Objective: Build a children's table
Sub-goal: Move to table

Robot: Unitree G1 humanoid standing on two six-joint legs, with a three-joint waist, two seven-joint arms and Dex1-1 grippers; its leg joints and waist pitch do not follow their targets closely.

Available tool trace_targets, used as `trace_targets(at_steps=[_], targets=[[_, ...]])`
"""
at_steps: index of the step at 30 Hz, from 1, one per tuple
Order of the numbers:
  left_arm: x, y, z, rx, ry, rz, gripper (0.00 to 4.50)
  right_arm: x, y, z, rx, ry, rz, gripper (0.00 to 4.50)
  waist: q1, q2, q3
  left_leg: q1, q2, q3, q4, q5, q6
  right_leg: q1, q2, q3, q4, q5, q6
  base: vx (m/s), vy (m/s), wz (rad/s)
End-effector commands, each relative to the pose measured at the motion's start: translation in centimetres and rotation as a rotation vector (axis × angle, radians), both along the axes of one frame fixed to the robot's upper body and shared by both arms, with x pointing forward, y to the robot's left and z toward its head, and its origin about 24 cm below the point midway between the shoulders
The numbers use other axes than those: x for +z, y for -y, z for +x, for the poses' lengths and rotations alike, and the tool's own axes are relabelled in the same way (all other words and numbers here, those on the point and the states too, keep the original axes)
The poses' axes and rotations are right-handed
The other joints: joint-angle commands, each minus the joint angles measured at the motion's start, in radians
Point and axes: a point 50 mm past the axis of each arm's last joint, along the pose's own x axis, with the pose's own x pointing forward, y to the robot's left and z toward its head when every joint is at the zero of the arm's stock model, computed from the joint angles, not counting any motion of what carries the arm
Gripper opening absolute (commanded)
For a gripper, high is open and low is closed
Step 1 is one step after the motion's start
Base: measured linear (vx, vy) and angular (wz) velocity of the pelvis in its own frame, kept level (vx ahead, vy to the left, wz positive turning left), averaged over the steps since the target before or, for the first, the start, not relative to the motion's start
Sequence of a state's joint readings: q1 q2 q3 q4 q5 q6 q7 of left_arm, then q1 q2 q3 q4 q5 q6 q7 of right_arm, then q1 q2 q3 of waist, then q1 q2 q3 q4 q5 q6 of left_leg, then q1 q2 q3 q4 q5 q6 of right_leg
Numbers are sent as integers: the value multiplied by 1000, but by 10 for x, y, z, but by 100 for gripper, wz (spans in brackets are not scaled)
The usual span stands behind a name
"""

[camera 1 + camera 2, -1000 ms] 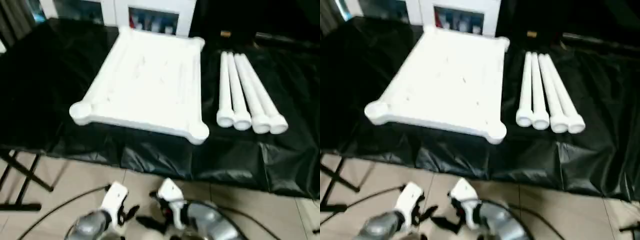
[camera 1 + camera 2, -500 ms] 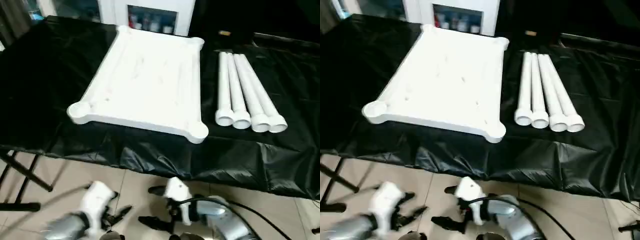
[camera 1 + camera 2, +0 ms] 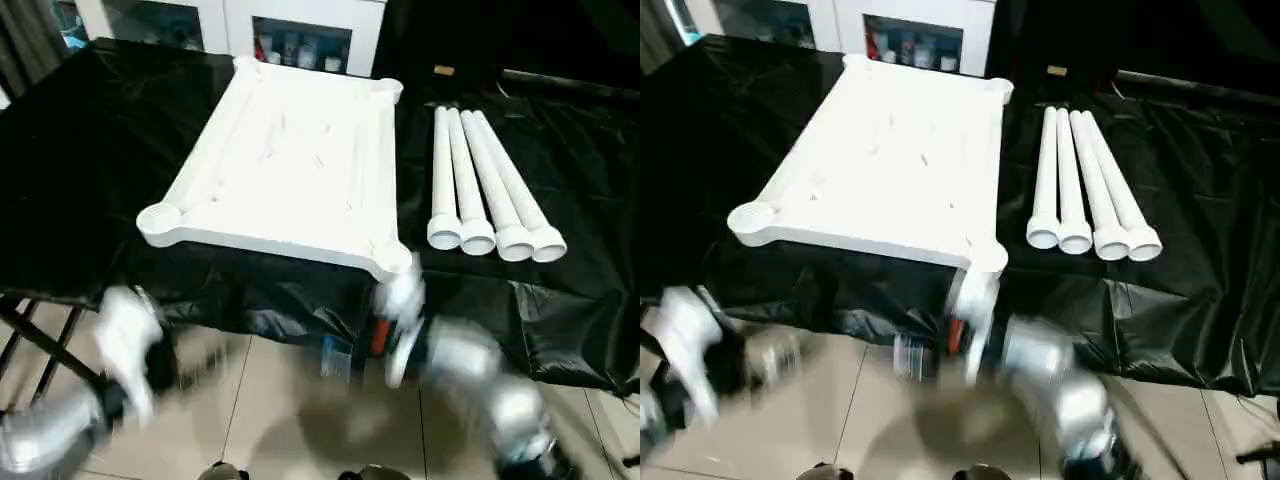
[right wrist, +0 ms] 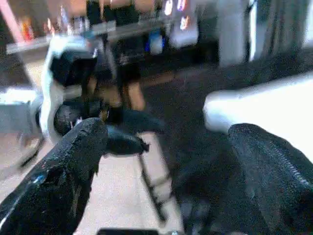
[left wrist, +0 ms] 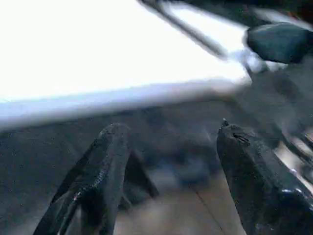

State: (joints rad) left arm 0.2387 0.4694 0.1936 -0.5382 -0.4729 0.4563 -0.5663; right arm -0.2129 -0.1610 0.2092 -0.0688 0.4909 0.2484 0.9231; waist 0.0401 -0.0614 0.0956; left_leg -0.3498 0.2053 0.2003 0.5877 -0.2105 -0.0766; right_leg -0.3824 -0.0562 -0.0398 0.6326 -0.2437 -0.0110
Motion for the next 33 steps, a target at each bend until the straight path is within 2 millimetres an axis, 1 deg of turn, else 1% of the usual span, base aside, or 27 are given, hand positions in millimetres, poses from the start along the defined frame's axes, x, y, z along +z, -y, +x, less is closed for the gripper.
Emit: trace_targets(at_steps=[1,2,3,4,5,7,9,10,11,12,13,14,15,17,18,19,20,21,22,23,24,26,27,28,29,32,33], targets=[[7,-2,1,54,32,9,319,7,6,2,-33,-19,39,450,7,30,-63,11,34,-16,-67,-86,28,36,-64,53,-61,85,-237,0,0,0],[13,-3,8,105,82,38,319,13,9,8,-73,-13,61,450,12,40,-74,12,33,-20,-64,-63,26,40,-64,50,-58,112,-232,0,0,0],[16,-3,12,147,112,60,319,16,12,12,-118,-13,60,450,14,34,-75,9,34,-21,-62,-43,26,41,-63,50,-55,141,-226,0,0,0],[17,-3,16,185,135,88,319,16,15,15,-156,-18,50,450,19,49,-78,10,33,-23,-62,-37,21,40,-64,49,-54,150,-223,0,0,0],[18,-4,20,223,156,117,319,14,17,18,-192,-32,36,450,20,41,-80,9,31,-22,-59,-31,19,42,-62,48,-55,165,-217,0,0,0],[12,-9,30,319,113,192,319,12,24,25,-294,-36,-16,450,29,52,-84,7,26,-25,-57,-32,7,43,-63,46,-52,167,-207,0,0,0],[12,-13,37,391,124,201,319,8,30,32,-391,-77,-35,450,33,48,-88,4,22,-26,-57,-52,-6,47,-64,47,-55,122,-192,0,0,0],[14,-14,41,416,135,195,319,7,37,37,-494,-54,-85,450,35,38,-87,4,24,-26,-58,-47,-10,45,-66,49,-56,90,-186,0,0,0],[14,-12,46,415,143,168,319,3,45,42,-595,-60,-119,450,29,11,-87,4,22,-19,-57,-48,-6,45,-62,50,-63,72,-182,0,0,0],[13,-7,55,417,148,153,319,-3,56,44,-742,-119,-135,450,33,11,-87,7,22,-18,-59,-51,-14,42,-63,52,-64,25,-174,0,0,0],[12,-4,59,420,154,163,319,-6,59,44,-773,-146,-129,450,39,29,-86,23,23,-17,-65,-139,-34,35,-62,50,-69,-80,-154,0,0,0],[11,-3,62,425,163,168,319,-7,60,42,-793,-165,-115,450,39,29,-86,23,23,-17,-65,-139,-34,35,-62,50,-69,-80,-154,0,0,0],[11,1,66,426,160,153,319,-9,62,41,-818,-173,-122,450,37,28,-85,32,27,-20,-75,-266,-51,39,-59,44,-80,-203,-119,0,0,0],[7,9,72,420,154,121,319,-13,66,40,-871,-195,-130,450,32,35,-79,53,24,-16,-83,-384,-44,39,-47,35,-99,-299,-119,0,0,0],[6,13,76,420,154,115,319,-16,67,39,-900,-207,-132,450,27,28,-75,63,19,-15,-85,-452,-28,50,-43,28,-113,-383,-132,0,0,0],[2,20,79,412,145,108,319,-18,71,40,-940,-223,-133,450,28,50,-74,63,16,-16,-87,-456,-25,55,-46,30,-117,-399,-135,0,0,0],[-2,31,84,397,134,118,319,-21,79,42,-976,-256,-144,450,23,54,-73,77,15,-16,-89,-470,-19,56,-47,28,-129,-427,-137,0,0,0],[-2,37,85,381,135,119,319,-19,83,44,-1004,-234,-172,450,21,78,-78,82,16,-17,-92,-452,-15,65,-47,27,-126,-369,-155,0,0,0],[-1,40,86,366,140,119,319,-18,85,46,-1026,-212,-196,450,14,64,-81,72,13,-16,-91,-413,0,80,-44,28,-121,-318,-178,0,0,0],[0,42,88,354,149,119,319,-17,85,47,-1034,-201,-210,450,11,70,-87,64,10,-15,-88,-375,5,91,-44,31,-119,-281,-189,53,39,0],[-2,40,92,349,153,124,319,-18,84,48,-1063,-185,-242,450,9,63,-95,53,-1,-8,-79,-303,28,106,-44,39,-115,-217,-212,69,31,2],[-2,38,94,359,154,132,319,-18,84,48,-1074,-180,-260,450,7,68,-103,29,-14,-9,-70,-193,54,130,-43,45,-110,-144,-227,70,23,3],[0,35,95,365,154,120,319,-17,81,46,-1050,-187,-240,450,7,62,-110,15,-21,-11,-61,-133,77,147,-41,47,-102,-80,-231,85,-3,2],[3,33,95,370,157,108,319,-16,77,45,-1023,-196,-215,450,5,67,-113,14,-22,-12,-60,-112,88,149,-40,47,-100,-50,-234,85,-3,2],[6,30,94,385,169,103,319,-14,74,43,-1004,-194,-203,450,4,54,-119,5,-27,-14,-53,-75,113,164,-32,47,-92,13,-238,109,-11,3],[7,23,90,438,175,87,319,-16,66,43,-969,-187,-217,450,-1,70,-127,36,-22,-23,-58,-29,156,147,-10,32,-74,139,-236,119,-12,11],[5,22,89,453,167,80,319,-17,65,44,-963,-186,-220,450,-53,79,-114,210,116,-73,-89,-16,69,-15,-3,2,9,48,-191,175,-74,-16]])
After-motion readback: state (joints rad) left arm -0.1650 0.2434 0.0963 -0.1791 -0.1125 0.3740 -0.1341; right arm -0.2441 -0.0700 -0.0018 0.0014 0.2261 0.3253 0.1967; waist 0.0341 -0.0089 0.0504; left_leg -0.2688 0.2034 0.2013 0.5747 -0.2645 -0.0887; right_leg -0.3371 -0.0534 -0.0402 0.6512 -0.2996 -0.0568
